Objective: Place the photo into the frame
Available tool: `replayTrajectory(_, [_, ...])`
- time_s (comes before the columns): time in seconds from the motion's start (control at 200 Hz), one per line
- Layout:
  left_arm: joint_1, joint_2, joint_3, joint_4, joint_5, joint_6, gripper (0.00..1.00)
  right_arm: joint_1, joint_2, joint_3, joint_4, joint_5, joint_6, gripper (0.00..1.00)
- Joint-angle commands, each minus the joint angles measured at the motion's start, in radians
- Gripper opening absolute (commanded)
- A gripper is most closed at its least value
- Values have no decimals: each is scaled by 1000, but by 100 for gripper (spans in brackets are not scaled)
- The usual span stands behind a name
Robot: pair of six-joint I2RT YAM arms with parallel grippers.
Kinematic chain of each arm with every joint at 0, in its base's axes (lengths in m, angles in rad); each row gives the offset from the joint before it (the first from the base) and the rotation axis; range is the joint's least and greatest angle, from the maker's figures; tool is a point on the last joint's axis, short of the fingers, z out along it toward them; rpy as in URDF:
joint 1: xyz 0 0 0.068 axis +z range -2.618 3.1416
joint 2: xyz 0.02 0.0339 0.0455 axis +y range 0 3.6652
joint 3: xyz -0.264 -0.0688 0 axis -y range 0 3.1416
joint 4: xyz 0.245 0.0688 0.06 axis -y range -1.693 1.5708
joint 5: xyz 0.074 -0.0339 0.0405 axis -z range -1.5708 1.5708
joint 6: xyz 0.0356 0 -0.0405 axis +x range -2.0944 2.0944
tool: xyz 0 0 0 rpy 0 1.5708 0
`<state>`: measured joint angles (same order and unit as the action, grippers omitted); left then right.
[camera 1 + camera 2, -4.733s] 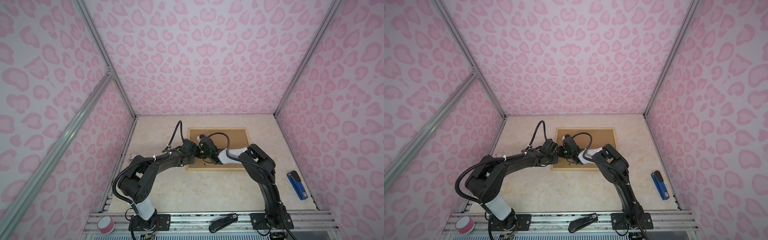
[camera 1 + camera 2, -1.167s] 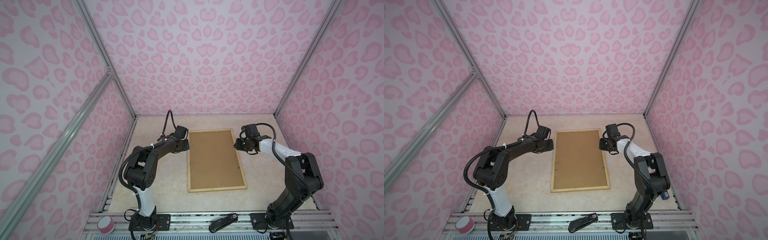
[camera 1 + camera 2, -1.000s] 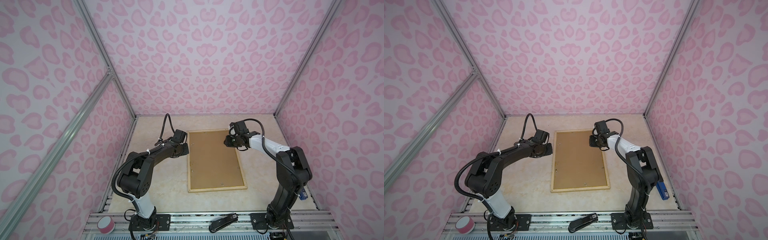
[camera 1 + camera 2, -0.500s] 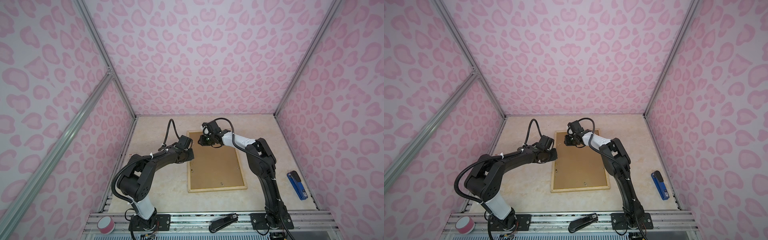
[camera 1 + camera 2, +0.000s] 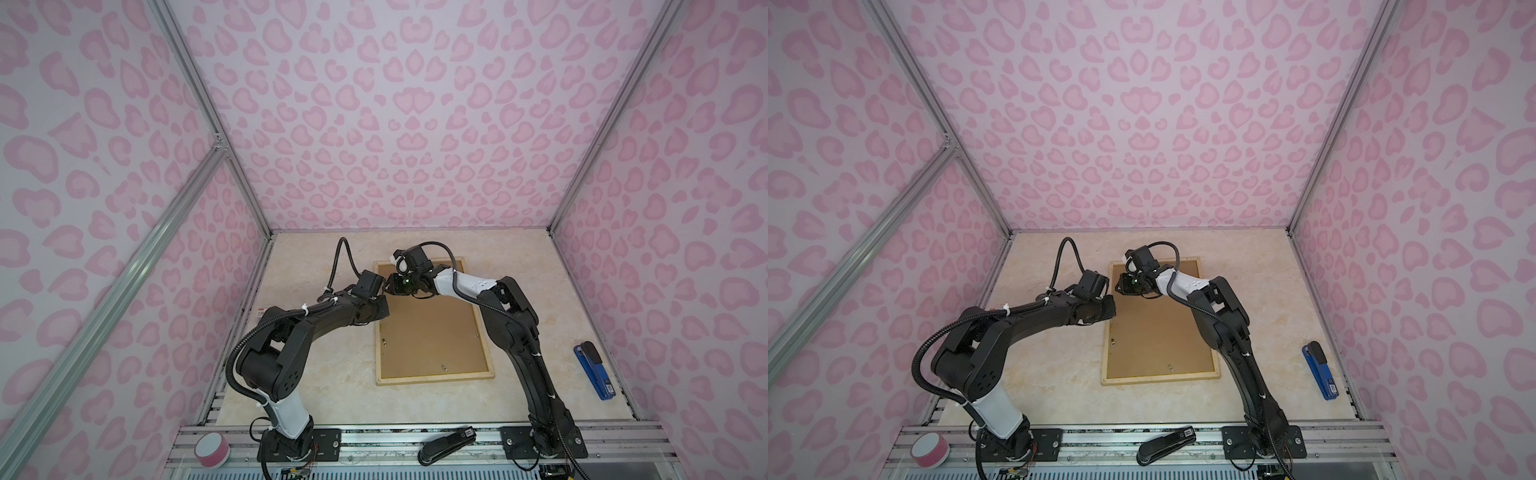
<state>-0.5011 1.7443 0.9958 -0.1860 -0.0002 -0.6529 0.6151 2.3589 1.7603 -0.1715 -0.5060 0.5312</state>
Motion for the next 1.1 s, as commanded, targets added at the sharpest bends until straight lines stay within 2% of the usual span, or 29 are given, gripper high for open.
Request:
replayTrajectory(0.0, [4,10,-6,-7,12,12,19,0,29,15,-3,-4,7,28])
replayTrajectory(0.355, [10,12,-20,-10,19,11,19,-14,93,76,37,-123,30,29])
replayTrajectory(0.69, [24,8,-42,-9,26,18,19,-12,122,109,5,-243,-8,29])
replayTrajectory(1.094, [36,-23,-49,-18,11,29,19,-38,112,135,-19,-230,-21,29])
